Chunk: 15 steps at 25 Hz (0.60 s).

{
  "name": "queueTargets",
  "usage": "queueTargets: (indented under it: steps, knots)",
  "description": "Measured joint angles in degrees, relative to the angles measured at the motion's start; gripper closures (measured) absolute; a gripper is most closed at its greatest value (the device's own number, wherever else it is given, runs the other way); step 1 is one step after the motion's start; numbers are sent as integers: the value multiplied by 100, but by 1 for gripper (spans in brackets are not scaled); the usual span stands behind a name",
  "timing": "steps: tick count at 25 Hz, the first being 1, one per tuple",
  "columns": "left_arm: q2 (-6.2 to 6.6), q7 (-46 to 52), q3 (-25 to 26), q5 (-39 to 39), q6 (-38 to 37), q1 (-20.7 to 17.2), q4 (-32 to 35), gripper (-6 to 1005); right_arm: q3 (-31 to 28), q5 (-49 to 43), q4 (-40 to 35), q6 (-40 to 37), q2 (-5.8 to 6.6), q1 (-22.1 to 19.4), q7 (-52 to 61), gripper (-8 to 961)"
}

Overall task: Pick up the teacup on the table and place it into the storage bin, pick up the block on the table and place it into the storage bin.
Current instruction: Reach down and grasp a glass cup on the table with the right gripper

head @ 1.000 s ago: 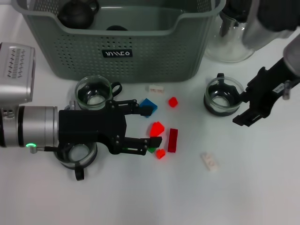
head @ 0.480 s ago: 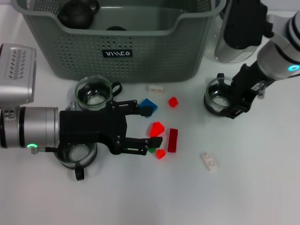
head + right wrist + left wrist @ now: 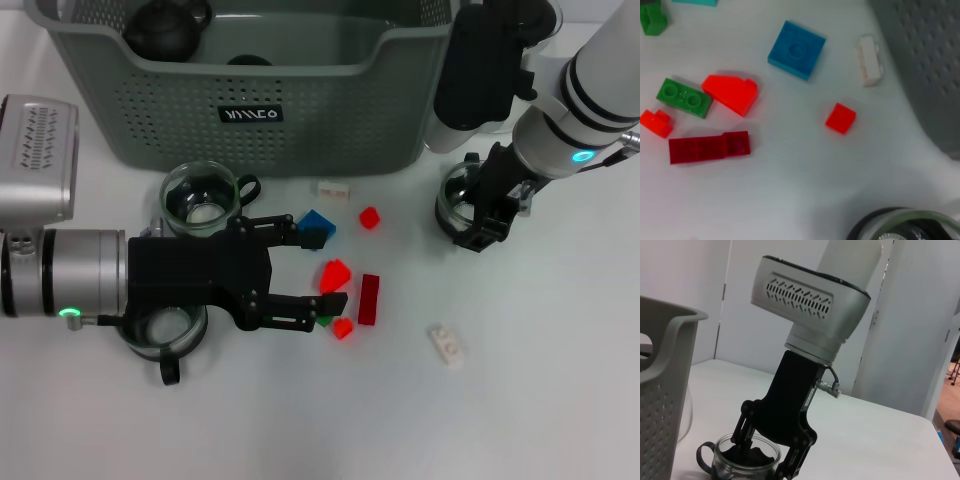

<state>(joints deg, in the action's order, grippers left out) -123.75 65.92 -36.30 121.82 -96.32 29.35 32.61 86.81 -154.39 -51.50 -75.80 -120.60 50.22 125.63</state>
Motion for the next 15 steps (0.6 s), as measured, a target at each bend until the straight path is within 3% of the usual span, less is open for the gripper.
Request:
queueTargets:
  steps: [7,15]
  knots:
    - [9,0,0,0,11,0,0,173,118,35,16,-127,-7,5,-23,376]
    - [17,0,0,0,17,0,0,173,294,197,-51,-252,10,-50,-77,713]
